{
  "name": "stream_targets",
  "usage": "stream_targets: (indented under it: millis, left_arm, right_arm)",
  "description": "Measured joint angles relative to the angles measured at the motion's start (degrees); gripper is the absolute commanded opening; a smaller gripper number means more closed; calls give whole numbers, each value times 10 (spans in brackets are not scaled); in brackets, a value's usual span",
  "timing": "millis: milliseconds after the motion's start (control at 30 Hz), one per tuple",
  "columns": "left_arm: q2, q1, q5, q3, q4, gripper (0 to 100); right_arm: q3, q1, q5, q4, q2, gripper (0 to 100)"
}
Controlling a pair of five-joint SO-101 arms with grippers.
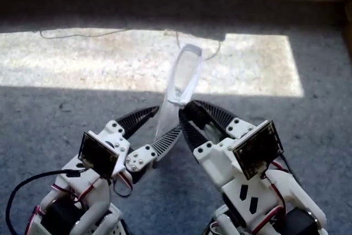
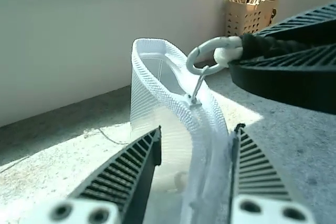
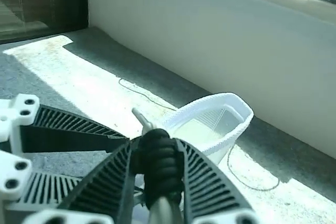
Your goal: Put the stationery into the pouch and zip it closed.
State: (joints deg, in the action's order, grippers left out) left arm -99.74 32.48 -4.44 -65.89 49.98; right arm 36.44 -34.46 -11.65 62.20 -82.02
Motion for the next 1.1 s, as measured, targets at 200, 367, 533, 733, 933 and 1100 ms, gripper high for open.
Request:
stream_targets:
  millis: [200,367,533,733,933,1100]
  left_arm:
    - [3,1,0,-48,-65,214]
    - [3,3,0,-87,-112,213]
    - [2,4,0,-120,-155,158]
    - [4,4,0,-164,-233,110]
    - [7,5,18,-178,-272,10]
    - [8,5,93,-178,-288,6]
  right_arm:
    - [0,0,0,11,0,5]
    - [-1,0,0,39,-1,5]
    - [-1,0,0,53,-1,5]
    - [-1,-21,0,74,-1,5]
    - [-1,-49,0,96,2,5]
    - [-1,-51,1,97,0,5]
